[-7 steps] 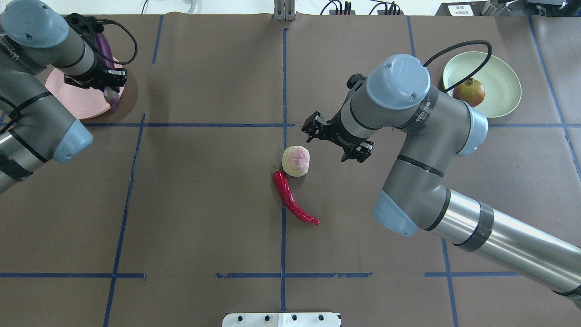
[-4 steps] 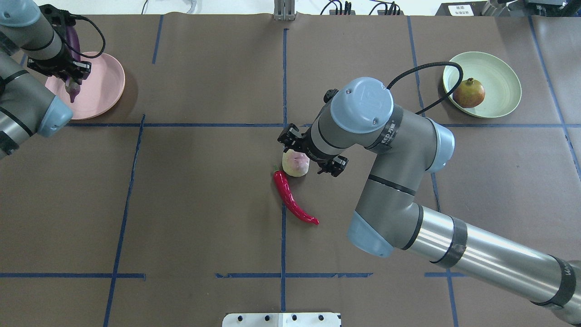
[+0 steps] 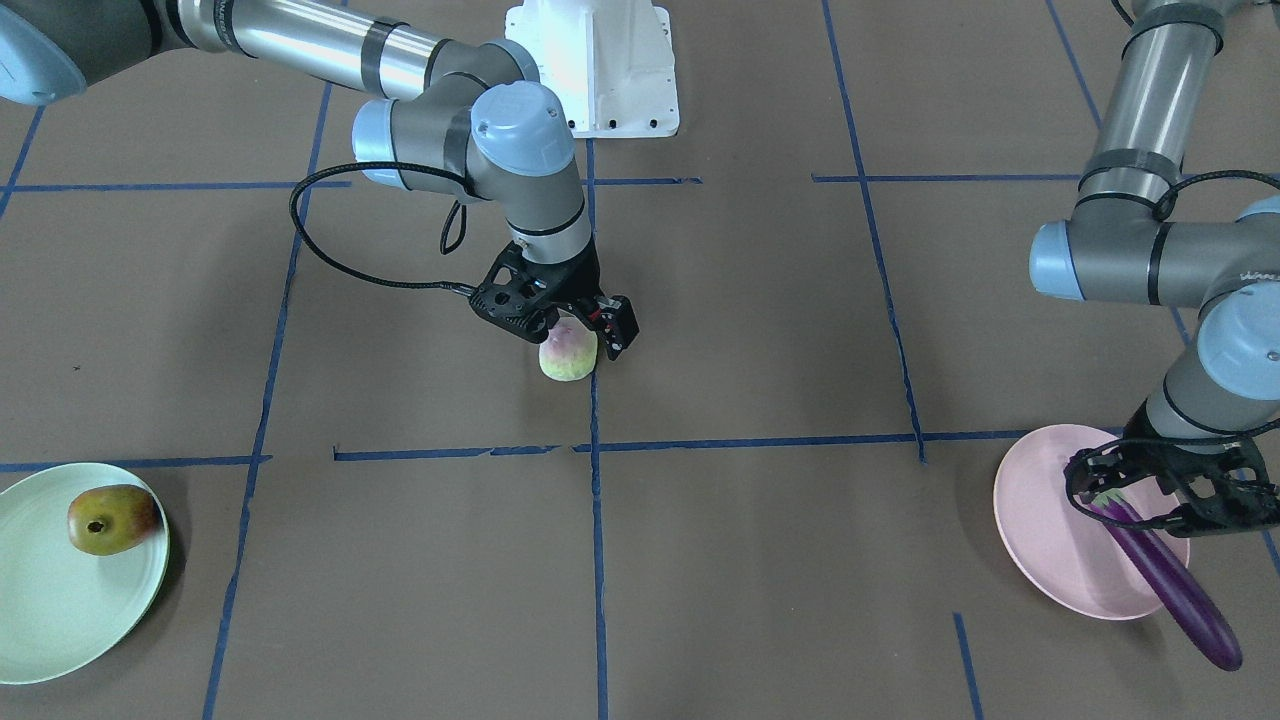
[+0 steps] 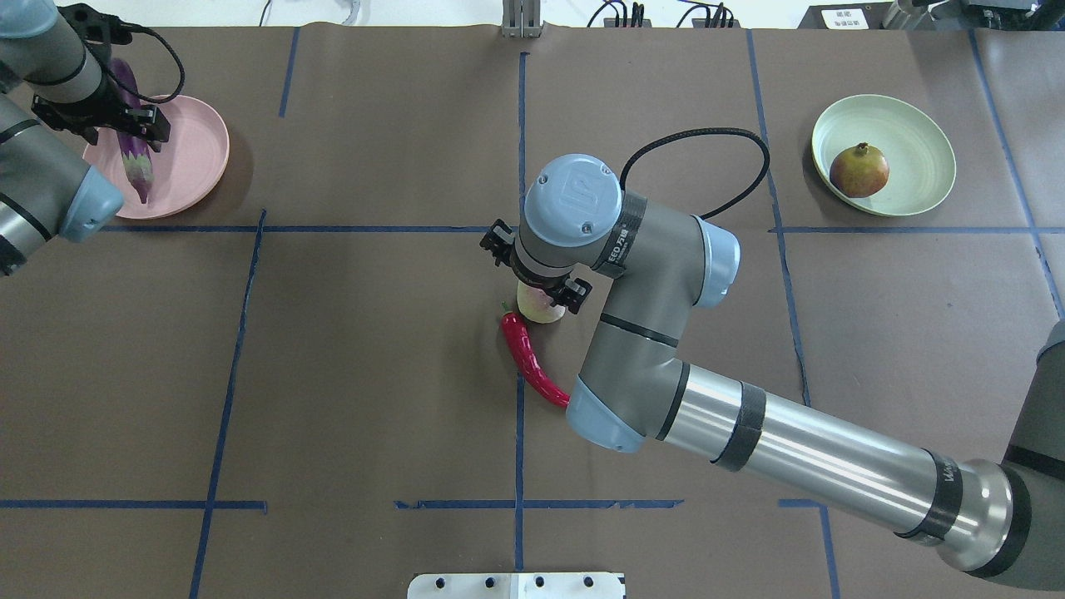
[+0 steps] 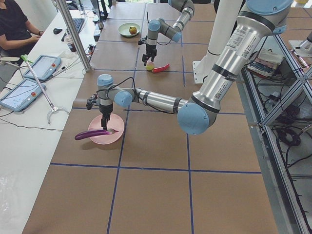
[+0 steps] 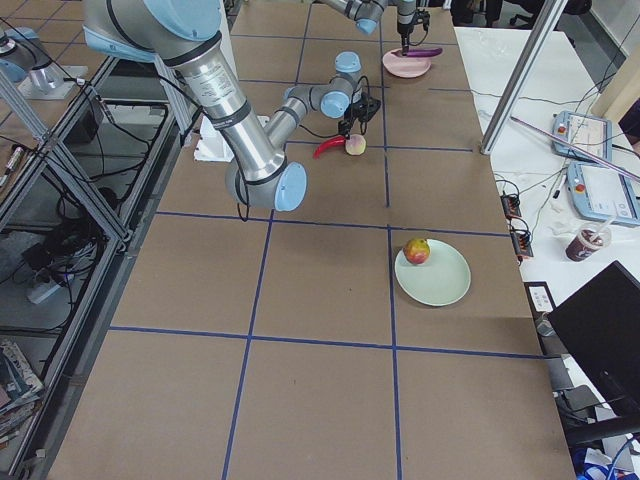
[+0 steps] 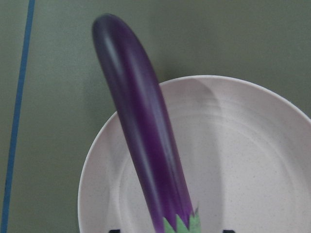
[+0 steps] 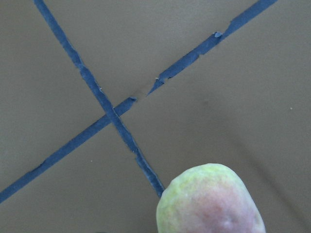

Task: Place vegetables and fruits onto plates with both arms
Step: 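Grasp pale pink guava with right gripper while left lowers eggplant onto plate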

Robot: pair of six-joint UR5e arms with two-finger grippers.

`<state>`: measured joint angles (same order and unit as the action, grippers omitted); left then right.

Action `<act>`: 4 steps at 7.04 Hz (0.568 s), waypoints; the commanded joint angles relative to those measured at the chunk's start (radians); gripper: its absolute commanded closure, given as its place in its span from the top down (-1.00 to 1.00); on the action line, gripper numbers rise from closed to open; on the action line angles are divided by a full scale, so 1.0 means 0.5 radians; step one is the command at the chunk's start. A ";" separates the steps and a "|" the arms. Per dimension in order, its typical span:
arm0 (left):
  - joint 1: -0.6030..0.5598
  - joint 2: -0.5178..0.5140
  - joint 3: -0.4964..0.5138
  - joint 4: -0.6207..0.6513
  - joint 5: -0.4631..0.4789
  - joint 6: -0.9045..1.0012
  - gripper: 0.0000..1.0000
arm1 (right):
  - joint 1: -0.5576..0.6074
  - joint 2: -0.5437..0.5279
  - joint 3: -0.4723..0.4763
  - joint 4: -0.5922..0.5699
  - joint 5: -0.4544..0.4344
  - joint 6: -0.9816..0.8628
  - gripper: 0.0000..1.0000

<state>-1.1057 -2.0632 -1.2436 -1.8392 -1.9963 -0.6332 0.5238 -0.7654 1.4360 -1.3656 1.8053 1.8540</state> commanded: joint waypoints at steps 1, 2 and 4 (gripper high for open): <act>-0.025 -0.003 -0.016 -0.006 -0.091 -0.019 1.00 | -0.001 0.015 0.002 -0.170 -0.018 -0.017 1.00; -0.028 -0.009 -0.019 -0.006 -0.091 -0.025 1.00 | 0.002 0.024 0.066 -0.235 -0.018 -0.020 1.00; -0.022 -0.015 -0.038 -0.006 -0.094 -0.123 1.00 | 0.002 0.018 0.086 -0.260 -0.015 -0.023 1.00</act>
<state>-1.1181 -2.0688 -1.2576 -1.8422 -2.0421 -0.6674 0.5244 -0.7568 1.4704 -1.4840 1.7966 1.8433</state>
